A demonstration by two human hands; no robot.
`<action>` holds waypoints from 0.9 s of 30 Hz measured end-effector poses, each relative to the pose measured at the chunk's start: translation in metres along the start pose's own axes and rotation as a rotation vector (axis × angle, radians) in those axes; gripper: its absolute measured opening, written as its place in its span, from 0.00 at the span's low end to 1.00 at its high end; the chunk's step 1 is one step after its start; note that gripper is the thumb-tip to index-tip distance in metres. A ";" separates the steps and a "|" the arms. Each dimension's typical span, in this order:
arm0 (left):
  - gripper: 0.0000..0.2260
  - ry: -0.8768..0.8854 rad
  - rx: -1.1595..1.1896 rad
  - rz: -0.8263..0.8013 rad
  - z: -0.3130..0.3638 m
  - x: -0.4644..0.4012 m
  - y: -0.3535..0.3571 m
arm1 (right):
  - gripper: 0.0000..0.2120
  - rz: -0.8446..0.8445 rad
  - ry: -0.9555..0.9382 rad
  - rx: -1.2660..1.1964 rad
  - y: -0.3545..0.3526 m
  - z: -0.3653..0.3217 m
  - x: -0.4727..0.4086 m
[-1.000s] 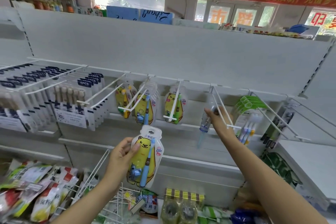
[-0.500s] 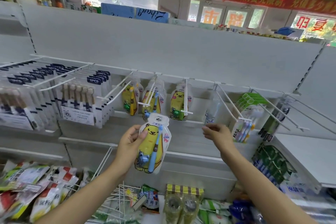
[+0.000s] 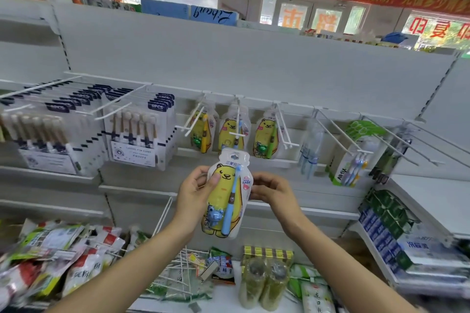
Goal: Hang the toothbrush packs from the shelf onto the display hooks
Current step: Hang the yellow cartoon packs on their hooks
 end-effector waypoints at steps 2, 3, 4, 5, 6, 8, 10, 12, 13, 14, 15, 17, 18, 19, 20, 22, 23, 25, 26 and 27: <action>0.09 0.010 0.001 0.006 0.002 0.002 -0.005 | 0.10 0.014 -0.029 -0.013 0.008 -0.003 0.002; 0.09 0.015 0.001 0.002 0.003 0.004 -0.006 | 0.07 0.030 -0.046 -0.007 0.011 -0.004 0.002; 0.08 0.016 -0.001 -0.008 0.005 0.005 -0.007 | 0.05 0.049 -0.060 0.000 0.012 -0.005 0.003; 0.08 0.012 0.003 -0.023 0.006 0.006 -0.007 | 0.05 0.075 -0.070 0.013 0.013 -0.005 0.003; 0.08 0.001 0.011 -0.046 0.005 0.006 -0.007 | 0.05 0.101 -0.076 0.021 0.012 -0.006 0.004; 0.13 -0.035 0.043 -0.117 0.001 0.006 -0.008 | 0.05 0.159 -0.090 0.013 0.008 -0.008 0.004; 0.18 -0.098 -0.001 -0.208 -0.007 0.007 -0.009 | 0.05 0.205 -0.110 -0.010 0.002 -0.014 0.004; 0.12 -0.131 -0.066 -0.269 -0.015 0.011 -0.010 | 0.05 0.220 -0.133 0.007 -0.003 -0.021 0.002; 0.10 -0.137 -0.080 -0.277 -0.017 0.014 -0.010 | 0.05 0.217 -0.142 0.023 -0.004 -0.023 0.001; 0.09 -0.134 -0.091 -0.275 -0.019 0.015 -0.011 | 0.05 0.212 -0.147 0.034 -0.004 -0.024 -0.001; 0.09 -0.128 -0.099 -0.274 -0.019 0.016 -0.012 | 0.05 0.209 -0.149 0.039 -0.004 -0.025 -0.003; 0.10 -0.109 -0.103 -0.277 -0.020 0.014 -0.014 | 0.05 0.211 -0.152 0.034 -0.003 -0.024 -0.007; 0.12 -0.096 -0.114 -0.286 -0.020 0.012 -0.015 | 0.06 0.213 -0.154 0.025 -0.004 -0.024 -0.010; 0.16 -0.085 -0.132 -0.296 -0.022 0.011 -0.016 | 0.06 0.215 -0.155 0.016 -0.005 -0.024 -0.012; 0.19 -0.083 -0.153 -0.297 -0.025 0.009 -0.018 | 0.06 0.218 -0.155 0.007 -0.006 -0.024 -0.015; 0.23 -0.091 -0.153 -0.274 -0.033 0.007 -0.021 | 0.06 0.216 -0.151 -0.009 -0.008 -0.022 -0.021; 0.23 -0.094 -0.137 -0.261 -0.036 0.005 -0.021 | 0.06 0.208 -0.150 -0.020 -0.008 -0.021 -0.023; 0.21 -0.096 -0.118 -0.229 -0.041 0.000 -0.022 | 0.06 0.195 -0.147 -0.033 -0.010 -0.018 -0.028; 0.19 -0.089 -0.115 -0.218 -0.042 -0.002 -0.023 | 0.05 0.192 -0.145 -0.028 -0.011 -0.017 -0.031; 0.16 -0.081 -0.114 -0.211 -0.043 -0.004 -0.023 | 0.05 0.189 -0.145 -0.020 -0.012 -0.016 -0.033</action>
Point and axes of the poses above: each hand's wrist, its own x-axis away from the middle knuckle, its own y-axis out of the palm, z = x × y, the point moved 7 cm from there along -x, towards the middle knuckle, and after that the axes turned 9 degrees about -z, right-handed, at the moved point
